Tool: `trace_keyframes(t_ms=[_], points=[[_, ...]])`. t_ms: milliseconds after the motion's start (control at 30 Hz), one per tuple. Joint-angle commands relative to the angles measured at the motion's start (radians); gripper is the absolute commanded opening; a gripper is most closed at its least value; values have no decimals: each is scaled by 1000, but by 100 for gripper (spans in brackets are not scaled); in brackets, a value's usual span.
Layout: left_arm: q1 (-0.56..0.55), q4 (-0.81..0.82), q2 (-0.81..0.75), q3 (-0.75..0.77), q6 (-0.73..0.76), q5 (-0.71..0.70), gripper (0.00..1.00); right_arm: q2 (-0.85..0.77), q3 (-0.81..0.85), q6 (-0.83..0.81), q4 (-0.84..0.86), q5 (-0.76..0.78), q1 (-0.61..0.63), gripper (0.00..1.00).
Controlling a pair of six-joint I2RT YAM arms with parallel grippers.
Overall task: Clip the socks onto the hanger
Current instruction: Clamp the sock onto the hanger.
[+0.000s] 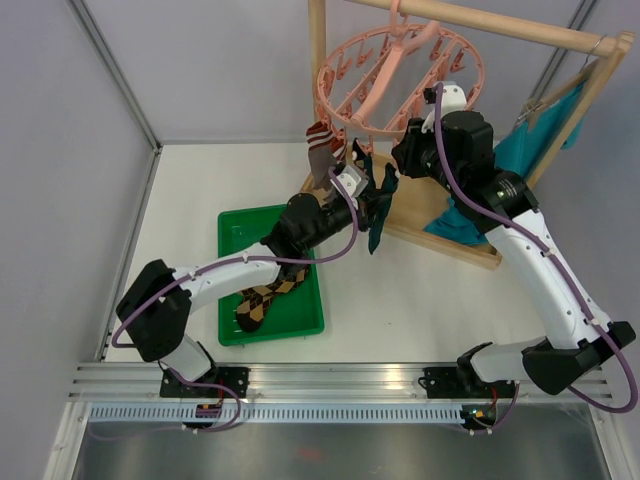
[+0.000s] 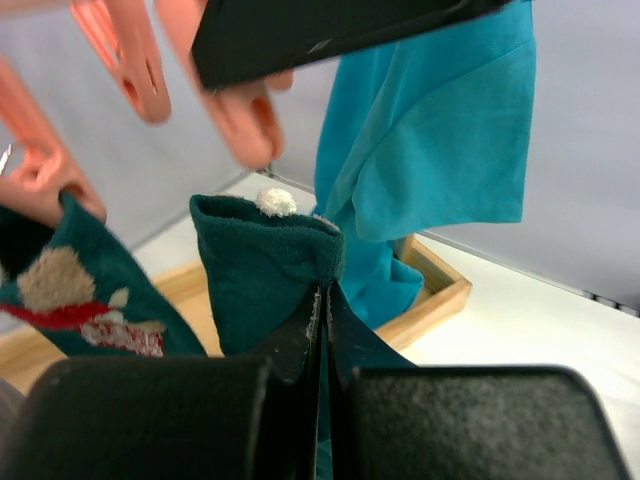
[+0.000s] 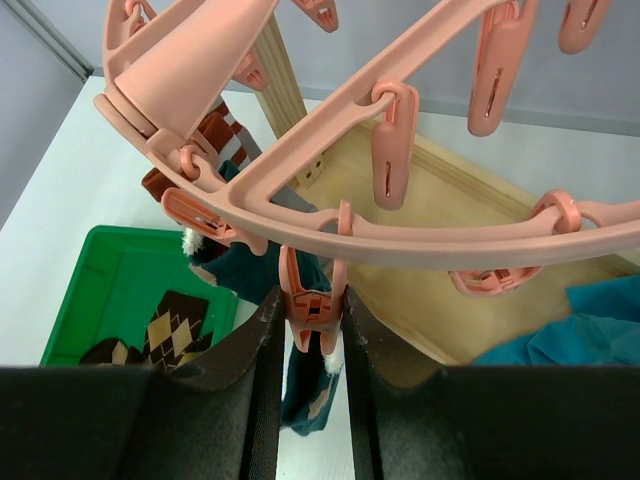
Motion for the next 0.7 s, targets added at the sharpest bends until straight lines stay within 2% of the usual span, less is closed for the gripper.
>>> trace_keyframes(t_ms=[0, 667], points=[[-30, 100, -22, 9, 137, -69, 2, 17, 31, 6, -26, 11, 5, 0], [-38, 27, 27, 98, 151, -59, 2, 39, 33, 6, -20, 11, 5, 0]])
